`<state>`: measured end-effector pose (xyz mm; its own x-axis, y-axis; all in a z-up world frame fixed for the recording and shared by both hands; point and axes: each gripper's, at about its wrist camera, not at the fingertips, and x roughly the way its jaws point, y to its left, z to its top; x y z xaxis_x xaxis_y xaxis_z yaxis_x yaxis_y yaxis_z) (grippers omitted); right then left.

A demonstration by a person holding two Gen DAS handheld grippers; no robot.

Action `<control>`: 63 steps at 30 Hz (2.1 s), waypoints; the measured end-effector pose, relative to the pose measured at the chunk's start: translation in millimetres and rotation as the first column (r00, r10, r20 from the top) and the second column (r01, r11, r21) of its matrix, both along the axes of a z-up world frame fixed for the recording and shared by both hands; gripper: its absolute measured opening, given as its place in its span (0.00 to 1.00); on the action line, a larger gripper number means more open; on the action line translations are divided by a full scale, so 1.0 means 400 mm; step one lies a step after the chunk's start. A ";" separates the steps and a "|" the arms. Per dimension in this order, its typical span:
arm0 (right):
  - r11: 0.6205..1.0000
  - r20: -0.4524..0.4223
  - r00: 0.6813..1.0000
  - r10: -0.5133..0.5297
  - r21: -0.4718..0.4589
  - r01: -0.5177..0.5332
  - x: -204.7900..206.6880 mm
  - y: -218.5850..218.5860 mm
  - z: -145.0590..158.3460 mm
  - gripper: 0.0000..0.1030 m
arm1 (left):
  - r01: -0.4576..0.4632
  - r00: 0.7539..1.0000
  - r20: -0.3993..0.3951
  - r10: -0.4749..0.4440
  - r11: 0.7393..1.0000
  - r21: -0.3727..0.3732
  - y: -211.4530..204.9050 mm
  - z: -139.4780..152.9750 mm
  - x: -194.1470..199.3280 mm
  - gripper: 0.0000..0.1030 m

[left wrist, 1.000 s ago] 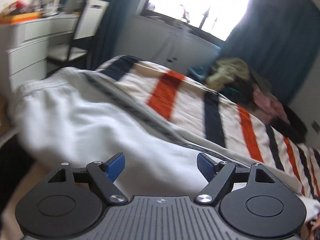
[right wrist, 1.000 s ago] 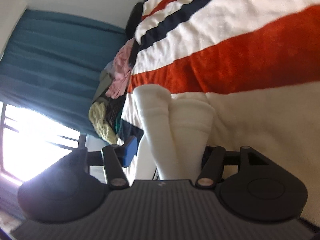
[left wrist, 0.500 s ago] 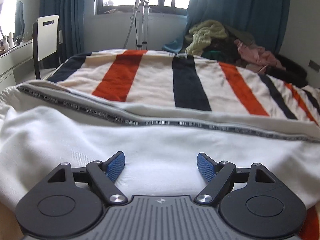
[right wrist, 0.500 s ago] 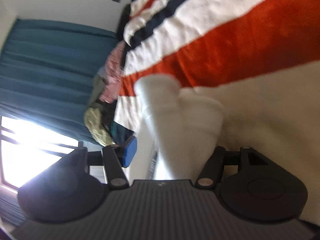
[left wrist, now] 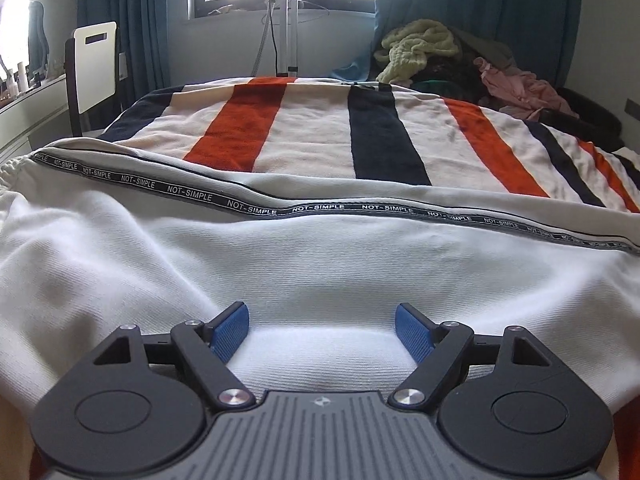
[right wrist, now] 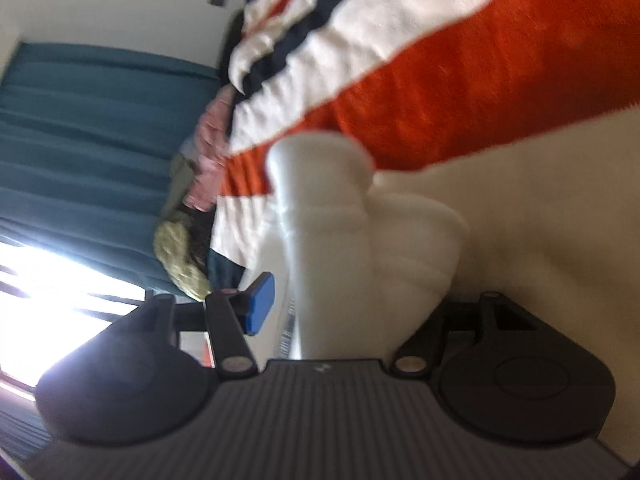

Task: Fold clothes

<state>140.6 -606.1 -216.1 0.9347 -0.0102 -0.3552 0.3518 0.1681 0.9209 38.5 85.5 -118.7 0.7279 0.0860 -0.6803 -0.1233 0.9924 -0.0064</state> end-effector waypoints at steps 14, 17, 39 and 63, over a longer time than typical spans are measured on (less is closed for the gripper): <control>0.991 -0.046 0.999 -0.014 -0.130 0.008 -0.008 0.021 0.062 0.15 | 0.007 1.000 -0.010 -0.007 1.000 -0.008 0.011 0.015 -0.003 0.80; 0.971 -0.031 0.999 0.014 -0.240 -0.021 -0.002 0.042 0.108 0.15 | 0.007 1.000 -0.014 -0.008 1.000 -0.016 0.017 0.022 -0.004 0.80; 0.253 -0.049 0.929 0.367 -0.956 -0.151 -0.090 0.673 0.363 0.15 | -0.001 0.999 0.053 -0.002 0.998 0.056 0.077 0.113 -0.026 0.80; -0.086 -0.281 0.666 0.691 -0.947 -0.310 -0.179 1.146 0.198 0.16 | -0.112 0.968 0.227 0.111 0.994 -0.008 0.162 0.201 -0.086 0.87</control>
<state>69.2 -147.9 -136.9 0.8668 0.3912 -0.3091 -0.4421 0.8897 -0.1138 4.2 150.3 -38.1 0.8486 0.1788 -0.4979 -0.2293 0.9725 -0.0417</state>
